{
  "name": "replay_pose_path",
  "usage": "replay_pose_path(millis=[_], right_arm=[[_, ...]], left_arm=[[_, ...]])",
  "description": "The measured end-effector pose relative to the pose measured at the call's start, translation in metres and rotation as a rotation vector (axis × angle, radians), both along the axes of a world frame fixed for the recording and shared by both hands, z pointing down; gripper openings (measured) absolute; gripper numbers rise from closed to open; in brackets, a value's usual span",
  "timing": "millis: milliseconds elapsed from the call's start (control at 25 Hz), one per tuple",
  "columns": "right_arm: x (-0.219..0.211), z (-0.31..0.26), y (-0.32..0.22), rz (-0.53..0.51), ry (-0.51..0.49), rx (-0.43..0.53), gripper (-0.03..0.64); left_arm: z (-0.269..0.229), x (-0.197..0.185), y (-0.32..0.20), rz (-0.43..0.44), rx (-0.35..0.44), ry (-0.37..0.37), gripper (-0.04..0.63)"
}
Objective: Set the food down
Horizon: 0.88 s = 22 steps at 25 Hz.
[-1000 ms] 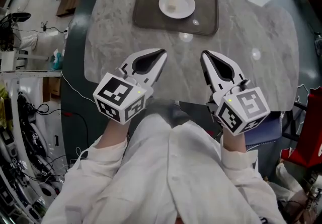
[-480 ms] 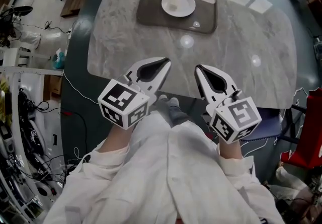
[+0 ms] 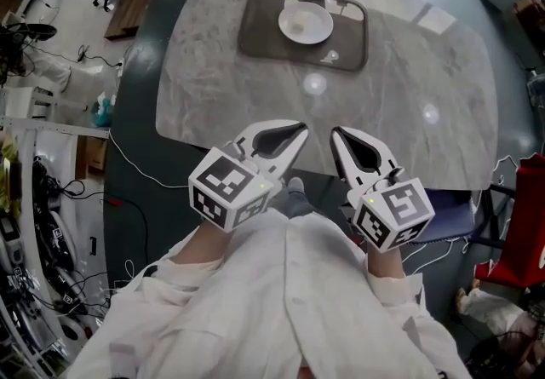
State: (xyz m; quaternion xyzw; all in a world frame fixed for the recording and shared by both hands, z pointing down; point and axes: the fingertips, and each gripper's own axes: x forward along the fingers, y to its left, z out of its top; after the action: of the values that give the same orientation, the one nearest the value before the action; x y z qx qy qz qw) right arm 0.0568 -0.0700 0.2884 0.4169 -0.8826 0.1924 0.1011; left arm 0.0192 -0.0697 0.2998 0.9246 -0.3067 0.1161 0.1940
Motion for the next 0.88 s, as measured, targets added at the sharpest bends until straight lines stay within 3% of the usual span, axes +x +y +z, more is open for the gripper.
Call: replay_pose_path(millis=[400, 880], right_arm=[[-0.004, -0.014, 0.008, 0.029, 0.003, 0.044, 0.003], [-0.015, -0.014, 0.013, 0.013, 0.049, 0.047, 0.003]], left_arm=[[-0.006, 0.001, 0.013, 0.01, -0.037, 0.068, 0.023], [-0.009, -0.002, 0.016, 0.031, -0.029, 0.059, 0.023]])
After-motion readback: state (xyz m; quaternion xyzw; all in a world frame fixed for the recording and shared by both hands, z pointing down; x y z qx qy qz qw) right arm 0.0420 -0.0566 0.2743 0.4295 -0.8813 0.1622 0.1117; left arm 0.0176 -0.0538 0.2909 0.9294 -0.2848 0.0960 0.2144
